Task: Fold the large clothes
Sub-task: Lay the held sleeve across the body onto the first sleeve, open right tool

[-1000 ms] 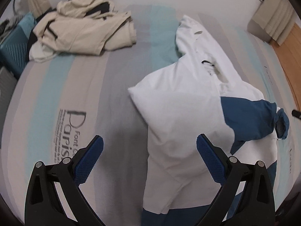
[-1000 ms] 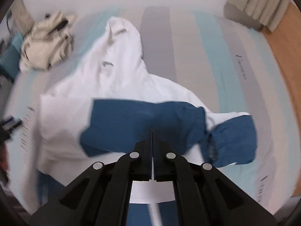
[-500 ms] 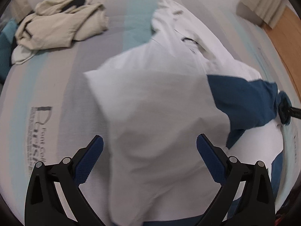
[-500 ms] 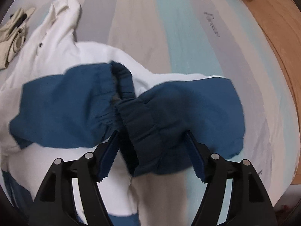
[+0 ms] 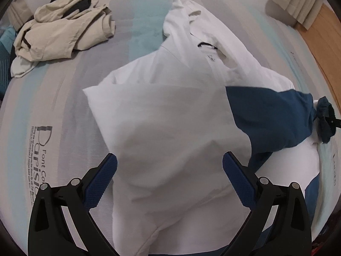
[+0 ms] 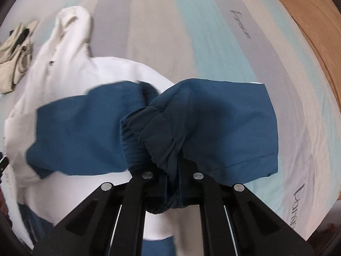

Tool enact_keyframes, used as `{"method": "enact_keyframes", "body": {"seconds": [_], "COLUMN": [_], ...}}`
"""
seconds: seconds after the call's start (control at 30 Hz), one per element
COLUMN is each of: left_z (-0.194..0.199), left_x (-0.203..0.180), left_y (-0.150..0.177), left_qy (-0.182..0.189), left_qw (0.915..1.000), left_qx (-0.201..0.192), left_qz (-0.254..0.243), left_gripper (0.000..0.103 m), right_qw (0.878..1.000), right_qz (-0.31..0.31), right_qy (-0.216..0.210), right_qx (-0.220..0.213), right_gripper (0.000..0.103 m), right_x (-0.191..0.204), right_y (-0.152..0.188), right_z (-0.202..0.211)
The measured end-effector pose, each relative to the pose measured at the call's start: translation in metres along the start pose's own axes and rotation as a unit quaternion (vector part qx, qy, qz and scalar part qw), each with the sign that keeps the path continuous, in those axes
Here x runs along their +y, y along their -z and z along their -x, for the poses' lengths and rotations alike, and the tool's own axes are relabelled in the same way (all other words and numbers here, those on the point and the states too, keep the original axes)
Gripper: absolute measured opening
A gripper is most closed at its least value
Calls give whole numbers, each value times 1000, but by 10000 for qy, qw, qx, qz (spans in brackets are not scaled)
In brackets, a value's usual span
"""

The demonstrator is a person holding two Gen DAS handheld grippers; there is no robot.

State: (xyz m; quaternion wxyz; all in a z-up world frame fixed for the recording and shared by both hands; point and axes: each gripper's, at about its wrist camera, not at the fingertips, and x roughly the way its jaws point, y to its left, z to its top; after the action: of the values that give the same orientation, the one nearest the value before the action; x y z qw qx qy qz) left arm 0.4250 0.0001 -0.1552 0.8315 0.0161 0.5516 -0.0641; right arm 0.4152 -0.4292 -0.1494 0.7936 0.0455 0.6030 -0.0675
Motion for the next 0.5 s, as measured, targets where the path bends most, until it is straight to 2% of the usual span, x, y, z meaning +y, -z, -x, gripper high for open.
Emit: {"method": "enact_keyframes", "body": {"seconds": [0.2, 0.33, 0.5], "left_z": [13, 19, 31], "left_x": [15, 34, 65], "left_y": [-7, -9, -4], "left_qy": [-12, 21, -44], "left_qw": [9999, 9997, 9992], "left_qx": [-134, -171, -246], "left_qz": [47, 181, 320], "left_gripper": [97, 97, 97], "right_qw": [9990, 9968, 9924], "right_qz": [-42, 292, 607], "right_qy": [-418, -709, -1039], "right_qx": [-135, -247, -258], "right_gripper": [5, 5, 5], "right_x": [52, 113, 190], "right_y": [-15, -24, -20], "right_z": [42, 62, 67]}}
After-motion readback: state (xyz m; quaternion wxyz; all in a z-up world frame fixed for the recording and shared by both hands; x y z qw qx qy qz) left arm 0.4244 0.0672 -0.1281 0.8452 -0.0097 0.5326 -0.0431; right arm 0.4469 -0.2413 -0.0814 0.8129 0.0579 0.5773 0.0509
